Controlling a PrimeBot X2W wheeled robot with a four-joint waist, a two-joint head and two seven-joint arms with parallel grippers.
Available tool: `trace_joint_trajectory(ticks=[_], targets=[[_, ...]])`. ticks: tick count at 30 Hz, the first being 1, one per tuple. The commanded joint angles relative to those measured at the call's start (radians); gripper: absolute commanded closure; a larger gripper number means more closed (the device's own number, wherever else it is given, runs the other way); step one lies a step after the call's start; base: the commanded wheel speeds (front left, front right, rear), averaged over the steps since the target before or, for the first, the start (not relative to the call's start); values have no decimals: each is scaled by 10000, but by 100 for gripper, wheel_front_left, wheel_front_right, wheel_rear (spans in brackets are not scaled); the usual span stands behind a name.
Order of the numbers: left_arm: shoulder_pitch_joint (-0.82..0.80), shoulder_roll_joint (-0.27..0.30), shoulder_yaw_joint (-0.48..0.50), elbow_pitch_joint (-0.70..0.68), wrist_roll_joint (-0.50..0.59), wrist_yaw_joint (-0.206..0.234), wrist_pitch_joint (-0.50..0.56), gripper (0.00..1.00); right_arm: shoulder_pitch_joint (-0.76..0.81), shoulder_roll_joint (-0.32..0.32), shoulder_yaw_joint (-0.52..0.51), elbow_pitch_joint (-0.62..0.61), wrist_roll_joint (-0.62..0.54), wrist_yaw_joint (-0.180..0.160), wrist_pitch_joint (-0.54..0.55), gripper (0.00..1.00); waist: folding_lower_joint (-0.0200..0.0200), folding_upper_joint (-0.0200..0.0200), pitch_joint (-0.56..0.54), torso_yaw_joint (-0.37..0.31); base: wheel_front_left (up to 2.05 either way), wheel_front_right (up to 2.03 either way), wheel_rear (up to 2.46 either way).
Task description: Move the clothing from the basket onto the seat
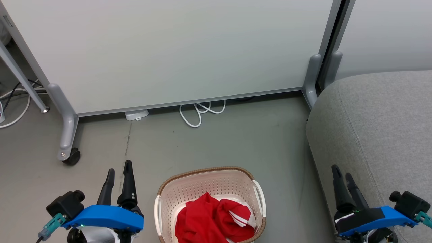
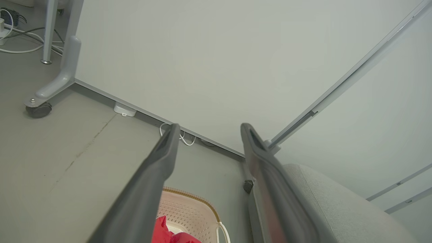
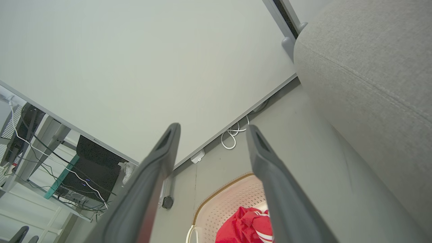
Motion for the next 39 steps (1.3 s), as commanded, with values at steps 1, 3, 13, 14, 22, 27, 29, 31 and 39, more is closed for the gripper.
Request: trace_joint_trajectory(ticks=[1,3,13,14,22,27,29,31,39], targets=[[-246,64,-71,-76,259,-36,-108,0,-273,-64,19,-82,-275,13,-107,0,0,0,-2,4,0,0,0],[-259,67,-103,-66,514,-40,-170,0,-279,-65,30,-69,-573,14,-163,0,0,0,-6,10,0,0,0],[-322,73,-264,-78,1685,-52,-442,0,-296,-72,47,-43,-2037,16,-414,0,0,0,-13,32,0,0,0],[-328,74,-280,-75,1797,-54,-467,0,-295,-73,47,-47,-2163,17,-437,0,0,0,-13,33,0,0,0],[-379,78,-385,69,2605,-61,-675,0,-292,-77,24,-39,-3059,18,-607,0,0,0,-18,53,0,0,0],[-390,76,-423,157,3057,-63,-797,0,-301,-79,17,-19,-3574,19,-695,0,0,0,-24,66,0,0,0],[-411,74,-444,204,3231,-53,-843,0,-292,-81,2,-7,-3756,20,-712,0,0,0,-26,74,0,0,0],[-439,72,-454,254,3383,-56,-886,0,-298,-81,0,6,-3947,20,-750,0,0,0,-26,83,0,0,0],[-548,55,-519,486,3885,-91,-1065,0,-307,-85,-59,44,-4684,21,-859,0,0,0,-32,116,0,0,0]])
